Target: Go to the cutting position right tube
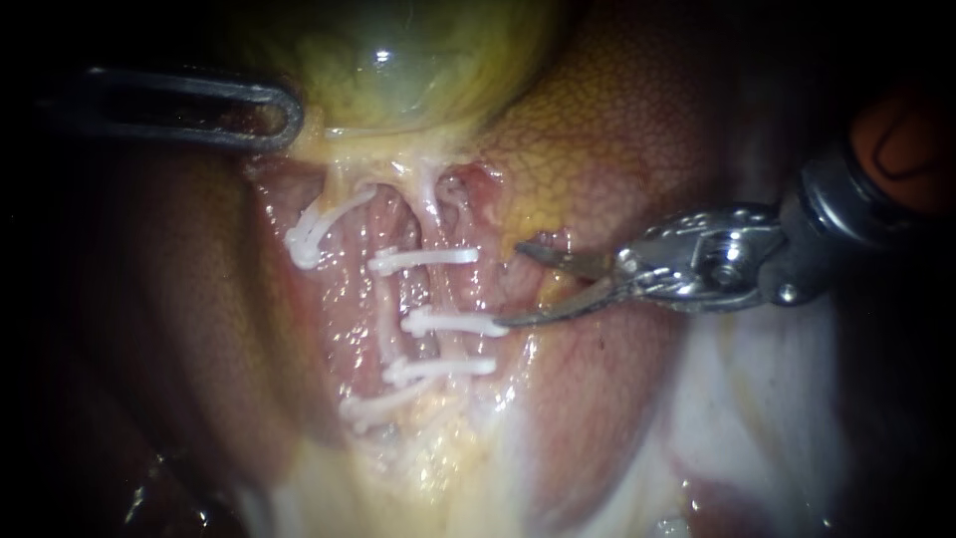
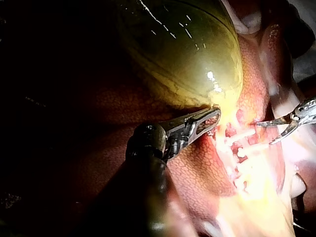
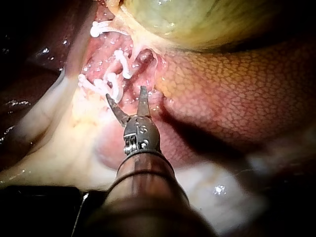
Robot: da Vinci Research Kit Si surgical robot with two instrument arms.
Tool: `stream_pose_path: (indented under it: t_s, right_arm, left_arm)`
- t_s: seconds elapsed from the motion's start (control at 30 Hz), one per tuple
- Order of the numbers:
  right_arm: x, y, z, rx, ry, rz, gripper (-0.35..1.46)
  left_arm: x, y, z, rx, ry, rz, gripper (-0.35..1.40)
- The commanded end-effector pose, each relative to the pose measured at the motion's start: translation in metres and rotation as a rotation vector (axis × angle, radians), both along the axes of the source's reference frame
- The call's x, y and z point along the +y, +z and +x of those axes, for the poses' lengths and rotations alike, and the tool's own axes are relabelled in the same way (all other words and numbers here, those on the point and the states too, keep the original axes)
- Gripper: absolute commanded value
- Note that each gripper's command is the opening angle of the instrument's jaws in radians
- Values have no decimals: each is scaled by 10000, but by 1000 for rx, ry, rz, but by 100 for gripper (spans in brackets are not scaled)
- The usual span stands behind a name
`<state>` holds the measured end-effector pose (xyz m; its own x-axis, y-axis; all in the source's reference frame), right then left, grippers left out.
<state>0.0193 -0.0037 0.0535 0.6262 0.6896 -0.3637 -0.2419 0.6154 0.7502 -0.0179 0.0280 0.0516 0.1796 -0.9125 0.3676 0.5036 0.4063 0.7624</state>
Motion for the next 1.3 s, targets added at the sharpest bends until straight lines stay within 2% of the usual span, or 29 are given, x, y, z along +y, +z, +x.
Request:
stream_pose_path:
  t_s: [0.03,0.13,0.23,0.43,0.7,0.87,1.13,1.3]
  right_arm:
    - [0,1,1,0,2,12,120]
    - [0,5,6,15,-8,42,120]
    - [0,9,11,69,10,61,118]
    - [-1,17,21,145,-17,73,118]
    - [-2,31,35,231,-25,72,120]
    - [3,37,40,337,-41,27,118]
    - [6,43,53,483,-80,-24,116]
    - [0,49,62,521,-123,-54,113]
  left_arm:
    - [0,0,0,0,0,0,-35]
    - [0,0,0,0,0,0,-35]
    - [0,0,0,0,0,0,-35]
    - [0,0,0,0,0,0,-35]
    - [0,0,-1,0,0,0,-35]
    - [0,0,-1,0,0,0,-35]
    - [0,0,0,0,0,0,-35]
    - [0,0,0,0,0,0,-35]
